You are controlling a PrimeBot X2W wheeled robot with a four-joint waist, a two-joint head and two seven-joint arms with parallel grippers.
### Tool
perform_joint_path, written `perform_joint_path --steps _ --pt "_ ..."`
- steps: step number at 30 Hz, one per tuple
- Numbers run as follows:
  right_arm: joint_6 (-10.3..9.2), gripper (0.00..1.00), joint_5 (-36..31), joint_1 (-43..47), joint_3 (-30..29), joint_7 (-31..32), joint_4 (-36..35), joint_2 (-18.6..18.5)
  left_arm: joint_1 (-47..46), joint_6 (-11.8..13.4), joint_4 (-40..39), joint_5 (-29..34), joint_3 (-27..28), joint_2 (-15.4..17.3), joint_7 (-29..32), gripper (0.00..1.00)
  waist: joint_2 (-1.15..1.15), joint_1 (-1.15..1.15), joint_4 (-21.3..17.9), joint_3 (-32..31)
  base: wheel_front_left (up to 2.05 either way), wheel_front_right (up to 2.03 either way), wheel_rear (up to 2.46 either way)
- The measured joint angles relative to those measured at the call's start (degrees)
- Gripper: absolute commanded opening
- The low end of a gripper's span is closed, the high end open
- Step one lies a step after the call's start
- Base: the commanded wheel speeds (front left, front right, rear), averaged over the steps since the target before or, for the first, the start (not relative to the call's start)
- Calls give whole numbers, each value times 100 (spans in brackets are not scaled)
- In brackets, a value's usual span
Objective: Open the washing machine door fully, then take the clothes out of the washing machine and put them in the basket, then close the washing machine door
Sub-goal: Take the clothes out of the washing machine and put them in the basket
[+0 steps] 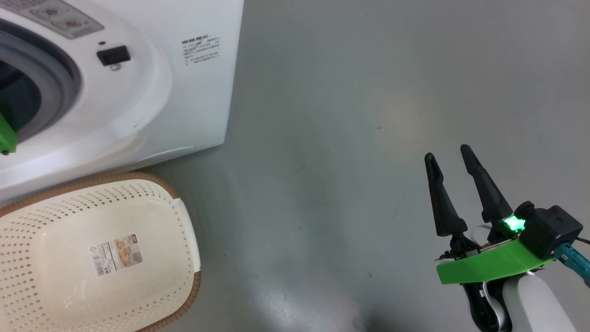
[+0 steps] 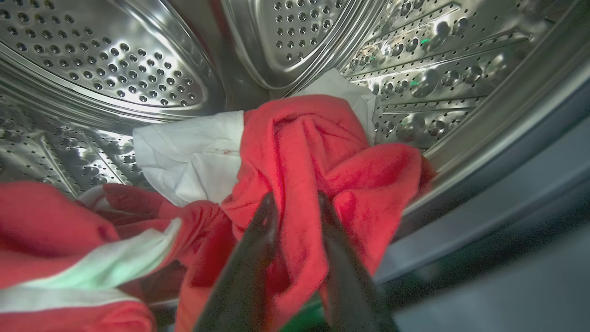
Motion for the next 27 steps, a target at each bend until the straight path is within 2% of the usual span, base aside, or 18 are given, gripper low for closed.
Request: perform_joint_path --steps 13,19,27 --pt "0 100 32 2 -29 0 -20 0 8 0 -198 -249 -47 -49 0 0 0 0 76 -76 0 0 0" --pt "0 100 32 8 -86 0 -12 -5 391 0 -881 -442 573 -219 0 0 0 0 192 -236 0 0 0" --pt "0 100 30 32 -176 0 -8 -73 1148 0 -1696 -256 1296 -768 0 0 0 0 464 -481 0 0 0"
